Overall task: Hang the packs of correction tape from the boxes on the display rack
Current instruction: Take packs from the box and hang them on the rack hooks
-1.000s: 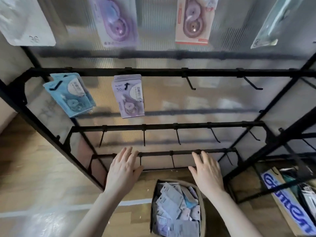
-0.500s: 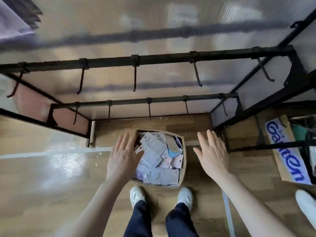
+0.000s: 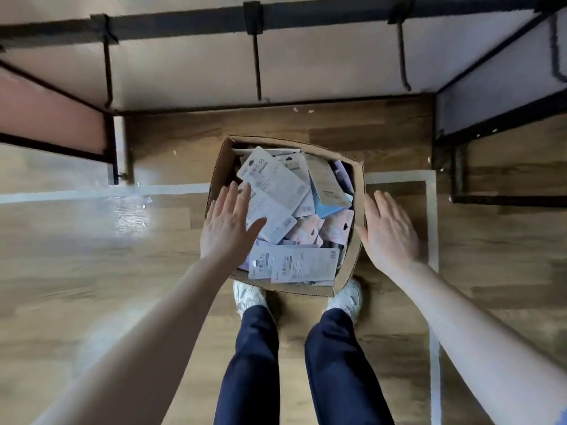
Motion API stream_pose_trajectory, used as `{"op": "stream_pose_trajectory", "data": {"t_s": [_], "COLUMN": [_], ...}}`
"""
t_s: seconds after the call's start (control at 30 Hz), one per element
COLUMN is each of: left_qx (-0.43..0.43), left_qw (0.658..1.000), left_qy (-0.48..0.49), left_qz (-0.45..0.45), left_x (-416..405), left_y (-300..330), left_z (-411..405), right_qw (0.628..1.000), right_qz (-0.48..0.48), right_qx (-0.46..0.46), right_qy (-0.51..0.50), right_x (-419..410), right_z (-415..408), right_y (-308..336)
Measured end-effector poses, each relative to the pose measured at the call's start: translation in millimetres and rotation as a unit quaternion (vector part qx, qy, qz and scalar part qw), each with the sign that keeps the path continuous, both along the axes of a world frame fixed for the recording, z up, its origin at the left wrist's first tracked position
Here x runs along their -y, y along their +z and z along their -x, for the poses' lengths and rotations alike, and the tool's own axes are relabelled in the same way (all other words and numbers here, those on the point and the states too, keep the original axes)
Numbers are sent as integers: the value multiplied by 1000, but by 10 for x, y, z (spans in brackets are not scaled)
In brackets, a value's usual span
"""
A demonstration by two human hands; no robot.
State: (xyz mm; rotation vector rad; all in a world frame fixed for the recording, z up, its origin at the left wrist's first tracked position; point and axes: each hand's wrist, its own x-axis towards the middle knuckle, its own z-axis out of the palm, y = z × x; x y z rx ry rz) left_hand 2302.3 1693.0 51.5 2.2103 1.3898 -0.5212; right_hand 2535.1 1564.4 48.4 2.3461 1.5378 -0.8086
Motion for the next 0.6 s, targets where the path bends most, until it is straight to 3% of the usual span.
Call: {"op": "stream_pose_trajectory", "data": {"t_s": [0.07,0.3,0.6], "left_qx": [-5,-27,4], "left_qw": [1000,975,962], "left_qy": [-11,-196,-250], "left_qz": [1,-98,-109], "left_x": [-53,-456,-954], "left_y": [-243,-996,-1427], "left_z": [-5,-73,-219], "right_qw": [1000,994,990], "right_qz": [-4,-17,-21], "right_qx": [2,63,103], "right_qy": [17,87,96], "right_x": [-74,-307,-419], "right_z": [15,76,119], "right_y": [-240,-1006,-1493]}}
